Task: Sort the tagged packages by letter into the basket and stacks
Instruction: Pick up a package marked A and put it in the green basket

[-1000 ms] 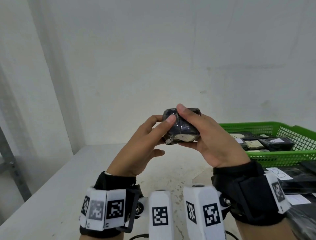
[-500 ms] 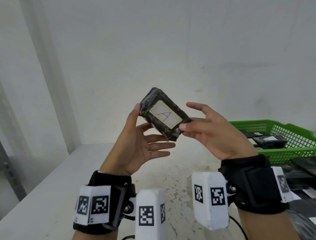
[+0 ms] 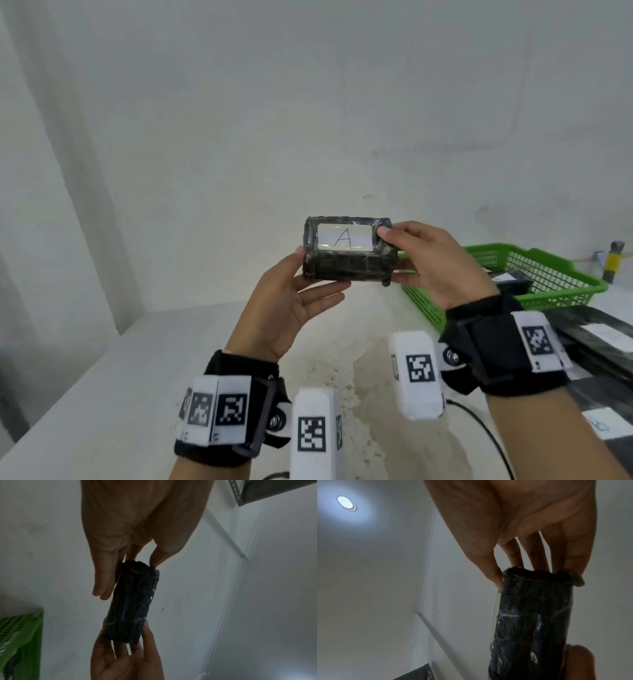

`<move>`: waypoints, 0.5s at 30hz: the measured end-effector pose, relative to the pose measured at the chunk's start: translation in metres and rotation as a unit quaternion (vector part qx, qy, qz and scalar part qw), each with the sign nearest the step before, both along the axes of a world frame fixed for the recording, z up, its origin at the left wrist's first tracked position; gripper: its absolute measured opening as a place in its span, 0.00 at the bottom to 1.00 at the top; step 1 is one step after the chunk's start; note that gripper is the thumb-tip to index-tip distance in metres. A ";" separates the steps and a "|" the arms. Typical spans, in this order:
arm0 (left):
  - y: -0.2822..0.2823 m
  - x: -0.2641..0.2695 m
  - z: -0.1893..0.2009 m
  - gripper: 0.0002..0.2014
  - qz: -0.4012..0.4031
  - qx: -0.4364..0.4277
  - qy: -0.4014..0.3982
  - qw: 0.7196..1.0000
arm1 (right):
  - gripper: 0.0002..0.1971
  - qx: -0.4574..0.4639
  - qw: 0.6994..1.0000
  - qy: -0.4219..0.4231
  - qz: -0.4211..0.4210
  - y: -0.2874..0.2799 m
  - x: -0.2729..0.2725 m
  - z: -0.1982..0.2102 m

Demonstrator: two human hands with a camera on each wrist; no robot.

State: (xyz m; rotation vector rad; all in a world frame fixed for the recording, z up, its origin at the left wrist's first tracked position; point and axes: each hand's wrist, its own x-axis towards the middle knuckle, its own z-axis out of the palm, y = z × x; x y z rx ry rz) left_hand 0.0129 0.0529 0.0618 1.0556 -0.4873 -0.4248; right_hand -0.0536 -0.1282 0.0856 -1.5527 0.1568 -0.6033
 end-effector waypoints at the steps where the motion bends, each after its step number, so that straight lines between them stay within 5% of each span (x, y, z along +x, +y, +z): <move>1: -0.009 -0.001 0.002 0.14 -0.005 0.012 0.003 1.000 | 0.08 -0.002 1.000 0.009 -0.002 -0.010 -0.004 0.002; 10: -0.112 0.002 -0.014 0.16 -0.055 0.170 0.017 0.984 | 0.05 0.033 0.992 0.091 -0.086 -0.127 -0.041 -0.009; 15: -0.177 0.018 -0.036 0.28 -0.052 0.257 0.016 0.965 | 0.06 0.016 0.977 0.137 -0.163 -0.197 -0.038 -0.011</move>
